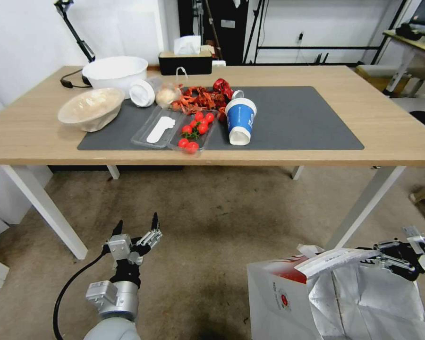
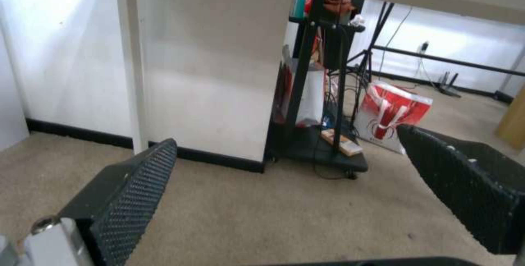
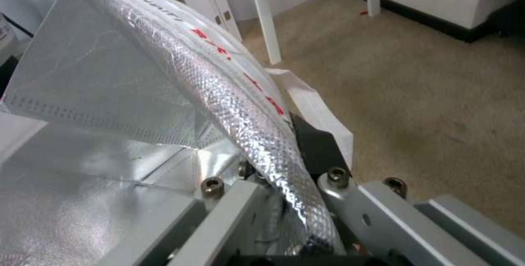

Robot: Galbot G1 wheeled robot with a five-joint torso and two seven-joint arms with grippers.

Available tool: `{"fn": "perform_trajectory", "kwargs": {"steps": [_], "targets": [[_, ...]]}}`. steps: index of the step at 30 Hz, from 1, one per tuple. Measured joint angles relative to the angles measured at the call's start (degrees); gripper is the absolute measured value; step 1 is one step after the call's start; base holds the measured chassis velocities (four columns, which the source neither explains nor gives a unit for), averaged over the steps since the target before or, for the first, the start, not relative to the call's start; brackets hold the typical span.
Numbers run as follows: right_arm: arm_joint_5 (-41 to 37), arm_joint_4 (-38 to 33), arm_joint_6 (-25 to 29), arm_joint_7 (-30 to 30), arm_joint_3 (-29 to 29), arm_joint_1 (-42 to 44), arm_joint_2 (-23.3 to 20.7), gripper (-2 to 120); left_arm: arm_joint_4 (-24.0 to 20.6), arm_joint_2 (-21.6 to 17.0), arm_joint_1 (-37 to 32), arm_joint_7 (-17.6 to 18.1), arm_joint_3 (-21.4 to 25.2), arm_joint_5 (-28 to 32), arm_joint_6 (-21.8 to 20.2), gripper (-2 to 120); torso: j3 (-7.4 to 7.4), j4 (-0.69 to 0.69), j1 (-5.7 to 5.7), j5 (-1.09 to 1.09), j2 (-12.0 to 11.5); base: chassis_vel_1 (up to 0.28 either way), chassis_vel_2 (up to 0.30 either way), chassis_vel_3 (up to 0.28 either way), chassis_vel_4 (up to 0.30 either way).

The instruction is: Pick up the food delivery bag from the floor and place it on the table.

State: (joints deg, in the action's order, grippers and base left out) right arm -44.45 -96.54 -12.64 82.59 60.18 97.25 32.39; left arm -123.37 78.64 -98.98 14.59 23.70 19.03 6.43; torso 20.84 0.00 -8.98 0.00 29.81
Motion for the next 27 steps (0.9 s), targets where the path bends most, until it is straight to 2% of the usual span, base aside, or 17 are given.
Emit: {"fn": "perform_trajectory", "kwargs": {"steps": [27], "targets": [[-0.96, -0.72, -0.36, -1.02, -0.33, -0.4, 0.0, 0, -0.04, -0.2, 0.01, 0.0, -0.13, 0.18, 0.08, 100, 3.9, 0.0, -2.47, 0.0, 6.37, 0.0, 0.0, 0.0, 0.0]]}}
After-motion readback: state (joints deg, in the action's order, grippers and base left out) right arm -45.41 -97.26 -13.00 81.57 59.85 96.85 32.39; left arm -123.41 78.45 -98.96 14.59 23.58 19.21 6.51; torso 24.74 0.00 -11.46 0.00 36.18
